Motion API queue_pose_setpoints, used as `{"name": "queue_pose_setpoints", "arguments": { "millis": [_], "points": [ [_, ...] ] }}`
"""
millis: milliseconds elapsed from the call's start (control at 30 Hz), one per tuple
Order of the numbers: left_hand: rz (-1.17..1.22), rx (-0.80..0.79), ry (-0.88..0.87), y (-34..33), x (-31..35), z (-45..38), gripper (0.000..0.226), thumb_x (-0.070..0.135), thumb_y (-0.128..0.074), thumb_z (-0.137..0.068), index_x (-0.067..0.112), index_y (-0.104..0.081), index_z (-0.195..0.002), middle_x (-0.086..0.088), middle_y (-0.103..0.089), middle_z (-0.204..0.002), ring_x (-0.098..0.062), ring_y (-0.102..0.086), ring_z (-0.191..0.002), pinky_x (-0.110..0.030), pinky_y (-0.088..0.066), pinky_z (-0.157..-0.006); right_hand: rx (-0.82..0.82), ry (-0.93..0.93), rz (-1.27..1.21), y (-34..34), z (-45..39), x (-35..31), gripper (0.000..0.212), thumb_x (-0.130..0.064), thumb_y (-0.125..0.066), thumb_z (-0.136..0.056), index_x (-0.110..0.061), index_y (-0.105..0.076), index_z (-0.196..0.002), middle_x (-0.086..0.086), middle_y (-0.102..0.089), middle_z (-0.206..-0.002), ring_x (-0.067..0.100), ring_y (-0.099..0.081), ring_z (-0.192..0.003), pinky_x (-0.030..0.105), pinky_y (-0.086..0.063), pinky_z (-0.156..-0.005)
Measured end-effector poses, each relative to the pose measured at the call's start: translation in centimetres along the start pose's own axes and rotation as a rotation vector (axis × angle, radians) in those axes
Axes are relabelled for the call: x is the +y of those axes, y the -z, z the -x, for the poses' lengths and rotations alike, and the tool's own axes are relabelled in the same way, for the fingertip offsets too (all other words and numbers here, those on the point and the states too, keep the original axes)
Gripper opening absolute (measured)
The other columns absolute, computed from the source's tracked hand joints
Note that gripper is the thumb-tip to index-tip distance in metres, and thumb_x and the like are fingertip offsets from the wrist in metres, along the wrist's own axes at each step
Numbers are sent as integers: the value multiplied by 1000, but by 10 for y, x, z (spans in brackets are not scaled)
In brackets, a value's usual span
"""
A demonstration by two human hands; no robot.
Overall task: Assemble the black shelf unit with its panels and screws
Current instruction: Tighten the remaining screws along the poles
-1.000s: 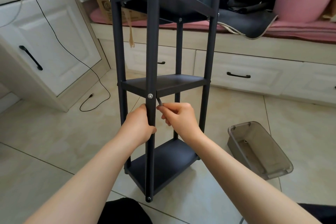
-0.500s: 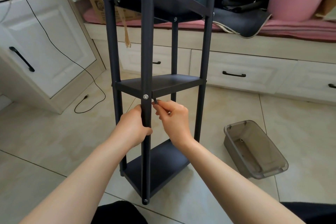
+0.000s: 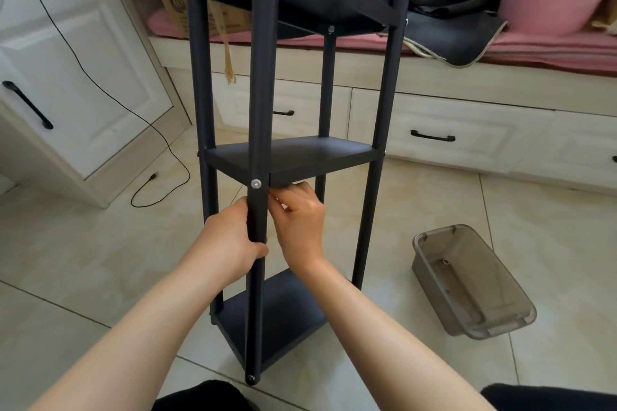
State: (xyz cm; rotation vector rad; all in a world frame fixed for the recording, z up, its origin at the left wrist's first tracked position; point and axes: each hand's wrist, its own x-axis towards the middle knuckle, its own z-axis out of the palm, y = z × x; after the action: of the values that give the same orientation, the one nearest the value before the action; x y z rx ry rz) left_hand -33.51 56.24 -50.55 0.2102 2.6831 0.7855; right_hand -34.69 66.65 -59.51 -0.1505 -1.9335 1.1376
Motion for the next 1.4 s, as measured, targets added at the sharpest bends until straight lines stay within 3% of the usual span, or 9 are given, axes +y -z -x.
{"name": "queue_pose_setpoints", "arguments": {
  "millis": [100,333,500,667,900,1067,1233,1400],
  "points": [
    [-5,9,13,2,0,-1,51,6,-77,-83,22,-51,-125,-2,-66,-105,-27,-66,-95,-45,-59,-86,3,-34,-34,-10,3,-2,8,-11,-72,-86,-6,-78,-85,3,-74,-81,24,-65,-86,35,-56,-72],
    [27,-16,32,6,0,-4,56,4,-76,-84,21,-51,-131,-5,-67,-108,-29,-67,-99,-47,-57,-90,-2,-108,-105,-18,4,0,10,-11,-70,-88,-5,-78,-89,6,-74,-84,25,-65,-84,42,-56,-72],
    [41,-23,36,7,0,-5,61,3,-75,-84,20,-48,-136,-5,-67,-110,-28,-66,-102,-48,-57,-92,-129,-145,-110,-4,8,4,15,-13,-66,-93,-7,-77,-100,4,-71,-85,19,-60,-81,37,-53,-71],
    [43,-18,42,8,-1,-4,56,4,-77,-83,18,-50,-130,-6,-68,-110,-29,-66,-103,-48,-57,-91,-218,-220,-115,15,2,3,15,-15,-65,-94,-8,-77,-97,-1,-65,-79,10,-55,-74,19,-45,-66],
    [69,-25,53,10,-1,-4,53,3,-77,-83,19,-50,-126,1,-69,-98,-24,-67,-97,-46,-59,-88,-345,-245,-41,43,-14,4,13,-16,-70,-91,-10,-79,-99,2,-76,-86,12,-66,-79,5,-43,-74],
    [86,-34,62,11,0,-4,58,2,-76,-84,18,-49,-132,-3,-70,-100,-25,-67,-97,-45,-61,-82,-414,-201,-17,45,-22,-1,15,-15,-69,-92,-10,-79,-102,3,-76,-89,11,-67,-80,20,-53,-80],
    [105,-37,68,12,-1,-2,59,2,-76,-84,18,-48,-133,-5,-70,-102,-27,-67,-97,-46,-61,-82,-381,-158,-2,39,-24,-5,16,-17,-69,-92,-11,-78,-104,2,-75,-89,11,-66,-81,14,-49,-78],
    [118,-36,75,13,-2,-2,61,2,-76,-84,17,-47,-136,-7,-69,-106,-28,-67,-100,-47,-61,-83,-368,-106,2,32,-22,-4,15,-17,-71,-90,-10,-78,-102,4,-75,-86,14,-64,-78,26,-53,-76]
  ]
}}
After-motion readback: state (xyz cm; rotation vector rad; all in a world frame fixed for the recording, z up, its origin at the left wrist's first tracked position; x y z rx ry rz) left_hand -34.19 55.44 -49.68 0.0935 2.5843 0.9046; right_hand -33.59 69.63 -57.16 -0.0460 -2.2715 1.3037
